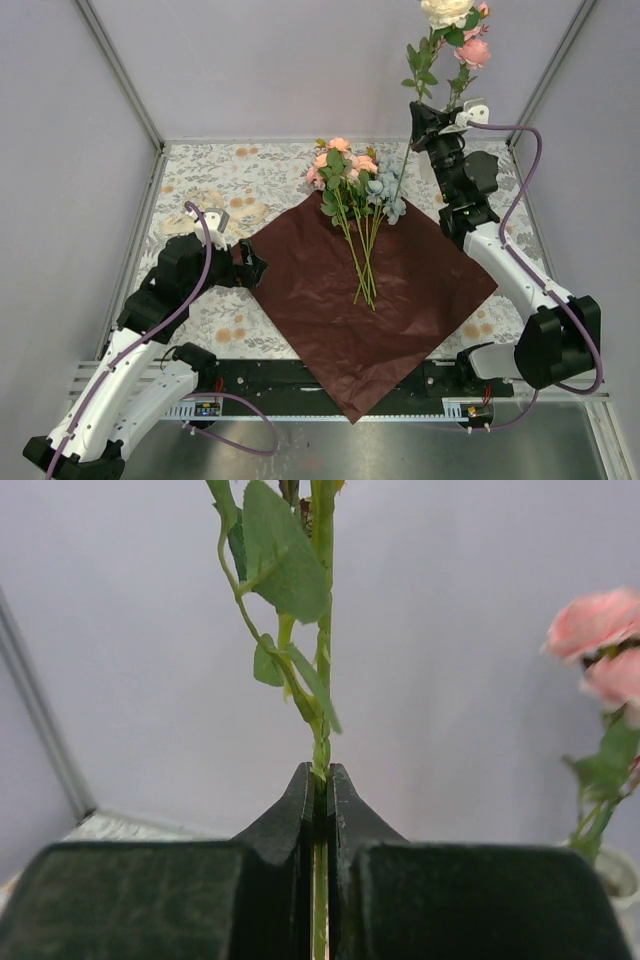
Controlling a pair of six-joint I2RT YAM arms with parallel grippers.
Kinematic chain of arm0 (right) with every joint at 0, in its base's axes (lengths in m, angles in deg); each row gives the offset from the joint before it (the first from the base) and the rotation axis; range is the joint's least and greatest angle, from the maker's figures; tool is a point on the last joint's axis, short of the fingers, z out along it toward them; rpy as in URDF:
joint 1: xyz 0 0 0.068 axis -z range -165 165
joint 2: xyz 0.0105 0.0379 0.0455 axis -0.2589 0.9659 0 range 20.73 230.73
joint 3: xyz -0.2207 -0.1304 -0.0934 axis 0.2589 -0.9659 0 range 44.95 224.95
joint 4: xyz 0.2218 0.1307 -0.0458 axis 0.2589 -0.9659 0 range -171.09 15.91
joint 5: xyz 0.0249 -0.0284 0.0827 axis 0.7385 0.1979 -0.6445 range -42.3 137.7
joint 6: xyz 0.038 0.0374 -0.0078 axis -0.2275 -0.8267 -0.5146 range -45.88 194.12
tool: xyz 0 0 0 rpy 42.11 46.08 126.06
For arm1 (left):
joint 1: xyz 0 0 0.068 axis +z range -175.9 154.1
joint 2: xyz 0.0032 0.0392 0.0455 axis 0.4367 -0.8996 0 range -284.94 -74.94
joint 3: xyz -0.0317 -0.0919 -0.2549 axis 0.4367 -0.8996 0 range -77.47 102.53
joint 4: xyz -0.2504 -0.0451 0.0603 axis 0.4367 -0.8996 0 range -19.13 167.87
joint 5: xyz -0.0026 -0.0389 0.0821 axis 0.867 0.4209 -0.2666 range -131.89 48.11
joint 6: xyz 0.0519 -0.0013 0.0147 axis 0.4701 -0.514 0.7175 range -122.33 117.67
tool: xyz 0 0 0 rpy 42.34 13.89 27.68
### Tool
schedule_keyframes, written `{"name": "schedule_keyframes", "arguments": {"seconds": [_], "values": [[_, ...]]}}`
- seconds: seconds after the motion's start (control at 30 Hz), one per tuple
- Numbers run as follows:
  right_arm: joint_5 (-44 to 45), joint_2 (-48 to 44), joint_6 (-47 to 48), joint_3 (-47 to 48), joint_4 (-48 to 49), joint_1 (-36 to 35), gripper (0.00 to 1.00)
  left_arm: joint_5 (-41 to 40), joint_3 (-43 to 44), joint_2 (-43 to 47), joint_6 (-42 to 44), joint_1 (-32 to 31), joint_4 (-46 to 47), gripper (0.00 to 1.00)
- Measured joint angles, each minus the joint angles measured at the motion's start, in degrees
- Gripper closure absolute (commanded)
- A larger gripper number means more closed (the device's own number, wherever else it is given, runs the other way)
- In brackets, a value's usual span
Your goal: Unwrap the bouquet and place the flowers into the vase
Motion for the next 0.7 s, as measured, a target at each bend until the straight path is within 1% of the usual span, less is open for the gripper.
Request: {"name": "schedule_keyframes", "arguments": {"seconds": [0.17, 0.33, 0.47, 0.7], "values": [[-0.2, 4.3, 6.1, 2.8, 10.5, 3.4, 1.00, 0.0, 0.0, 0.0, 0.0, 0.0, 0.0, 0.01], [-0.7, 10.1, 8.2, 8.1, 17.7, 8.8, 1.00, 0.0, 0.0, -0.1, 0.0, 0.0, 0.0, 0.01], [-1.5, 13.7, 8.6, 13.9, 19.0, 12.1, 1.00, 0.0, -0.1, -0.5, 0.0, 0.0, 0.0, 0.01], [-3.4, 18.8, 9.2, 24.6, 19.0, 15.1, 1.00, 0.0, -0.2, -1.2, 0.0, 0.0, -0.1, 0.01]]}}
